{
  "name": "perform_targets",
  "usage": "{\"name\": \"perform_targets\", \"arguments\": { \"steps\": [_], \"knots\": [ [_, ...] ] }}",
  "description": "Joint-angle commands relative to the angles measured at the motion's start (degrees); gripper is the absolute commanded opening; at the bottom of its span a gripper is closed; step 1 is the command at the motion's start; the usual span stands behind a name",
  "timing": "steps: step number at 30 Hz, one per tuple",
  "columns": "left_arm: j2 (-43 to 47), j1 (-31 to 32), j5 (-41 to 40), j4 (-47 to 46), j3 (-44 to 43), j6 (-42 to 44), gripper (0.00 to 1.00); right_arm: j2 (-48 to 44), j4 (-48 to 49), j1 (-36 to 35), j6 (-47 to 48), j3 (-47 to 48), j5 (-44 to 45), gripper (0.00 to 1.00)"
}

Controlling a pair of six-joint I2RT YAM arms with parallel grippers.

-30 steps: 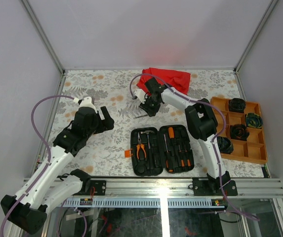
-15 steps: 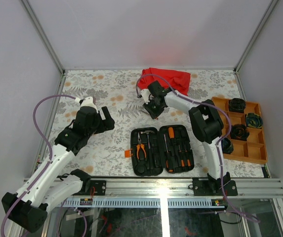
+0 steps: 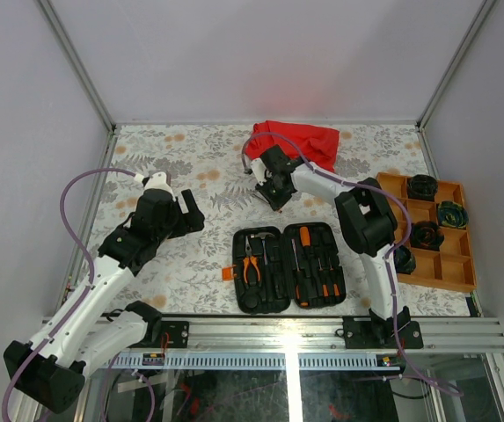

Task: Sort the tools into containers
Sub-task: Pick up the screwdriver from the center of the board, then place the screwdriver in the storage box.

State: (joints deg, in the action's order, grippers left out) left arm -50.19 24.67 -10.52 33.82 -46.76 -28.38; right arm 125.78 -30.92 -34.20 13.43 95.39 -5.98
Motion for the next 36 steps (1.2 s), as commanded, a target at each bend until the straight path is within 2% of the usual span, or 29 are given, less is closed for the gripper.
{"name": "perform_targets", "arguments": {
  "steps": [1, 6, 9, 15, 26, 32, 36],
  "knots": [
    [0.09, -0.28, 0.13, -2.29, 0.68, 0.79, 0.83, 0.04, -1.46, -0.87, -1.40, -0.56, 4.73, 0.17],
    [0.17, -0.23, 0.29, -2.27, 0.70, 0.78, 0.83, -7.73, 2.81, -0.87, -5.54, -5.87, 7.16, 0.08],
    [0.55, -0.24, 0.77, -2.18, 0.65, 0.66, 0.83, -13.81, 5.13, -0.87, -11.63, -9.70, 11.15, 0.07],
    [0.08, -0.28, 2.53, -2.75, 0.67, 0.42, 0.83, -26.98, 12.65, -0.92, -23.50, -23.64, 12.51, 0.06],
    [-5.77, -0.08, 13.47, -9.62, 4.36, -4.52, 0.81, -49.99, 19.69, -0.87, -41.45, -43.41, 7.43, 0.05],
    [-8.85, 5.89, 13.01, -15.76, 10.07, -9.26, 0.80, -57.62, 22.48, -2.64, -49.36, -52.39, 4.78, 0.04],
    [-12.00, 10.34, 12.25, -19.86, 12.55, -11.95, 0.78, -60.70, 23.41, -7.12, -53.45, -56.30, 7.81, 0.02]
  ]
}}
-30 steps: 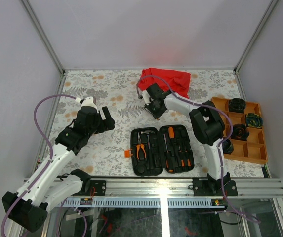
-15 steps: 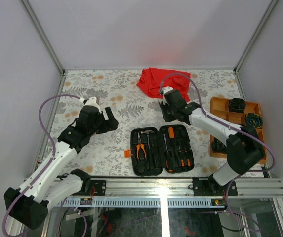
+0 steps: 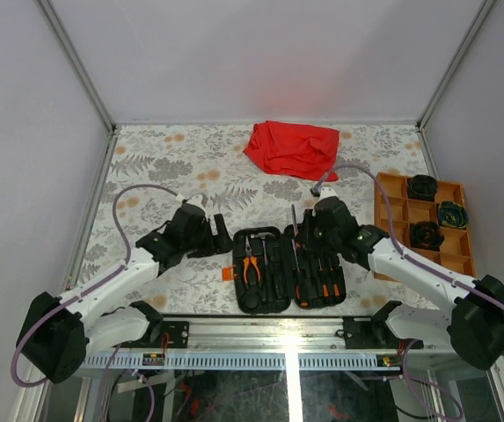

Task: Sort the tools into containers
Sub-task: Place the screwdriver in the storage box.

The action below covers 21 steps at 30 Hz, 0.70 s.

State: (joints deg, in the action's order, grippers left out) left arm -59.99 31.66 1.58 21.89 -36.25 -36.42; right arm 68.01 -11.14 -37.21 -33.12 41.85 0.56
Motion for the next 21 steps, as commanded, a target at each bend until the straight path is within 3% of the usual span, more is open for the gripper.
{"name": "perform_targets", "arguments": {
  "steps": [1, 10, 21],
  "knots": [
    [-3.16, 4.31, -0.03, -8.52, 2.24, -4.38, 0.78, -3.57, 3.86, -5.39, -7.94, -3.68, 1.92, 0.02],
    [-8.98, 13.51, -1.76, -12.97, 3.48, -8.01, 0.76, -6.56, 0.60, -10.73, -12.23, -6.69, 4.34, 0.02],
    [-14.93, 22.71, -2.19, -18.19, 0.77, -11.91, 0.71, -13.32, -5.73, -11.60, -14.56, -9.42, 7.16, 0.02]
  ]
}}
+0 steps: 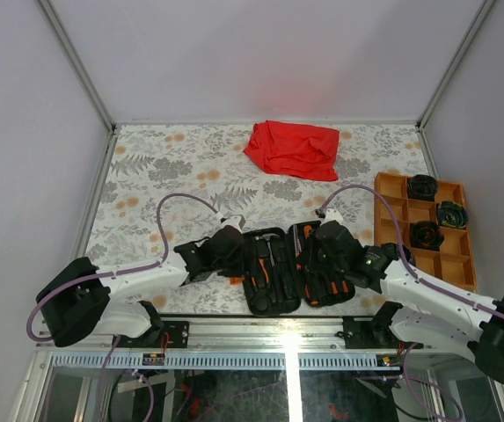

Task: Sort the tools into containers
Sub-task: Place the screwdriver in the storage box.

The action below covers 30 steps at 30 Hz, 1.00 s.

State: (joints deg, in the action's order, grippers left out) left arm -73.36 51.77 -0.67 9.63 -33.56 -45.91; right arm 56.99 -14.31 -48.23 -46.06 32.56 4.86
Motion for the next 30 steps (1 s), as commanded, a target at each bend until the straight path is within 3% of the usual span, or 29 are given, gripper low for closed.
{"name": "perform_targets", "arguments": {
  "steps": [1, 12, 30],
  "knots": [
    [-1.49, 3.06, -0.25, -5.89, -2.02, -2.38, 0.71, -2.57, -3.25, -0.73, -1.80, 0.00, 2.73, 0.02],
    [5.42, 3.41, -10.33, 0.12, -2.20, -1.60, 0.75, 1.36, -7.83, -9.62, -3.59, 1.28, 7.08, 0.01],
    [4.54, 3.36, -10.76, 0.17, -1.55, -1.51, 0.75, 11.11, -4.98, -12.19, -2.23, 3.77, 6.47, 0.04]
  ]
}}
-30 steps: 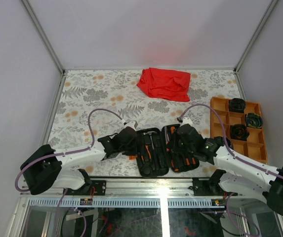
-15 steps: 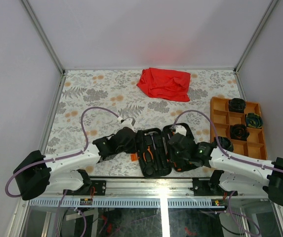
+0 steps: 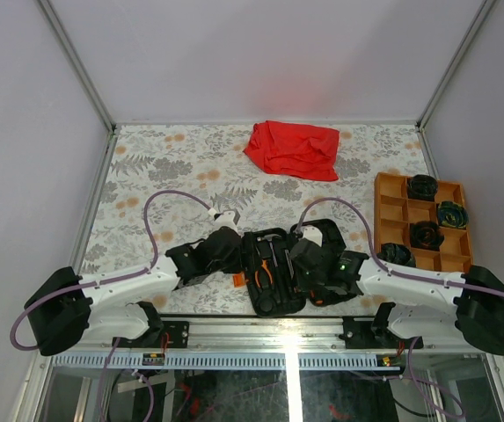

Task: Sort the tools into containers
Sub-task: Place the screwdriver in the storage box.

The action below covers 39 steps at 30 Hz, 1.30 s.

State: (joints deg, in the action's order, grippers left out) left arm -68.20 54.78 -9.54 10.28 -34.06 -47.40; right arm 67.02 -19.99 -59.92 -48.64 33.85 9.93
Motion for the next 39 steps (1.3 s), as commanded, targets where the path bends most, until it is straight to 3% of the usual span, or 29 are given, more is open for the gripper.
{"name": "perform_targets", "arguments": {
  "steps": [1, 17, 22, 27, 30, 39],
  "knots": [
    [-0.68, 0.33, -1.87, -0.51, -1.04, 0.02, 0.75, 1.47, 0.59, -0.54, 0.31, 2.71, 1.52, 0.05],
    [-1.70, 0.38, -1.43, -0.70, -1.79, 0.38, 0.75, 2.15, -5.35, -0.55, 0.94, 6.31, 4.31, 0.36],
    [-2.01, 0.38, -1.25, -0.53, -2.29, 0.45, 0.76, 0.03, -6.16, -0.55, 2.77, 8.22, 6.48, 0.35],
    [-2.56, 0.35, -0.97, -0.35, -2.95, 0.80, 0.76, 0.71, -6.49, -0.46, 4.91, 10.92, 10.00, 0.21],
    [-3.20, 0.39, -0.76, -0.26, -3.35, 0.81, 0.75, 2.06, -6.97, -0.38, 5.85, 13.46, 10.71, 0.19],
    [-4.05, 0.36, -0.45, -0.49, -3.58, 0.80, 0.75, 9.10, -4.38, 4.42, 8.73, 14.33, 0.43, 0.18]
  ]
}}
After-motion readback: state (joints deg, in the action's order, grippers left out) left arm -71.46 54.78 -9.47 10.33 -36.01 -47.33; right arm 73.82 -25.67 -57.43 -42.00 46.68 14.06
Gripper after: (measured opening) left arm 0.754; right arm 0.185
